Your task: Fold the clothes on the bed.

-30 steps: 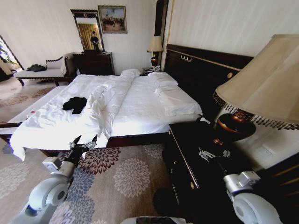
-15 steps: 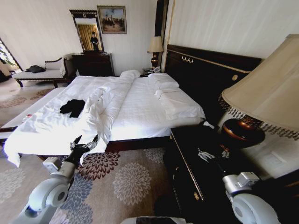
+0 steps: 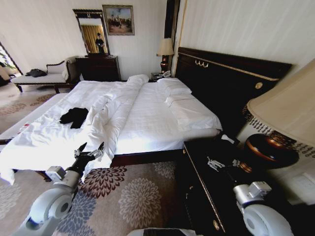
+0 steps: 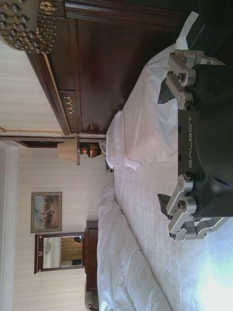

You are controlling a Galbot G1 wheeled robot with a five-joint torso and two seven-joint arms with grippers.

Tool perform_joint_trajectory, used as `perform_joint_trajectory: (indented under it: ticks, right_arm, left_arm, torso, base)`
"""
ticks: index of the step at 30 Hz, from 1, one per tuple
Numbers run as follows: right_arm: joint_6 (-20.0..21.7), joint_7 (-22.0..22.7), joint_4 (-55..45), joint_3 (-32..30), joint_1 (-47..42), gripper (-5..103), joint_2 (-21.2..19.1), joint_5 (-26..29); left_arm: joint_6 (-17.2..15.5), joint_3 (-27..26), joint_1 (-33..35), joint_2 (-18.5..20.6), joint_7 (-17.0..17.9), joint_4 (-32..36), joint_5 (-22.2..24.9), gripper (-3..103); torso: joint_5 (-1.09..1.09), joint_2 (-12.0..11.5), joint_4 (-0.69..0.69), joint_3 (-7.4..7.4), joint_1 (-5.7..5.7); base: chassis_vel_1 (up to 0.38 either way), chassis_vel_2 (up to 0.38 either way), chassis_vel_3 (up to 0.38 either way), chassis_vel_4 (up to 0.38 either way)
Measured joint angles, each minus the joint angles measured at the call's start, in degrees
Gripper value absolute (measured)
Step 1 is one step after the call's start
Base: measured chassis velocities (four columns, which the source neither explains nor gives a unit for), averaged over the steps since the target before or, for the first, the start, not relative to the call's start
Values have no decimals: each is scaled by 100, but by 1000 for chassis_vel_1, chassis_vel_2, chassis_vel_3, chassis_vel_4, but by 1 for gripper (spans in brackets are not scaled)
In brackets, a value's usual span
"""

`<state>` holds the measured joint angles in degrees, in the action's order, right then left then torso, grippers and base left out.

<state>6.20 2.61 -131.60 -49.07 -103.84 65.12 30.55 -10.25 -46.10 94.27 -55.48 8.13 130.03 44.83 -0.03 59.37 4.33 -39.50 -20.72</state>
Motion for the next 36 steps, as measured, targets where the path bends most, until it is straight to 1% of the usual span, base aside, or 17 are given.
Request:
perform_joint_trajectory:
  ticks: [18,36]
  right_arm:
    - [26,5,9,57,13,100,100,-29]
    - [31,6,25,62,28,100,94,-49]
  left_arm:
    - [2,-42,52,-39,-4,59,-9,100]
    - [14,-35,55,-75,-19,69,-45,100]
  torso:
    - [-1,0,0,0,0]
    - [-1,0,0,-1,0]
  base:
    - [-119,120,120,-125]
    - [-166,159,161,-157]
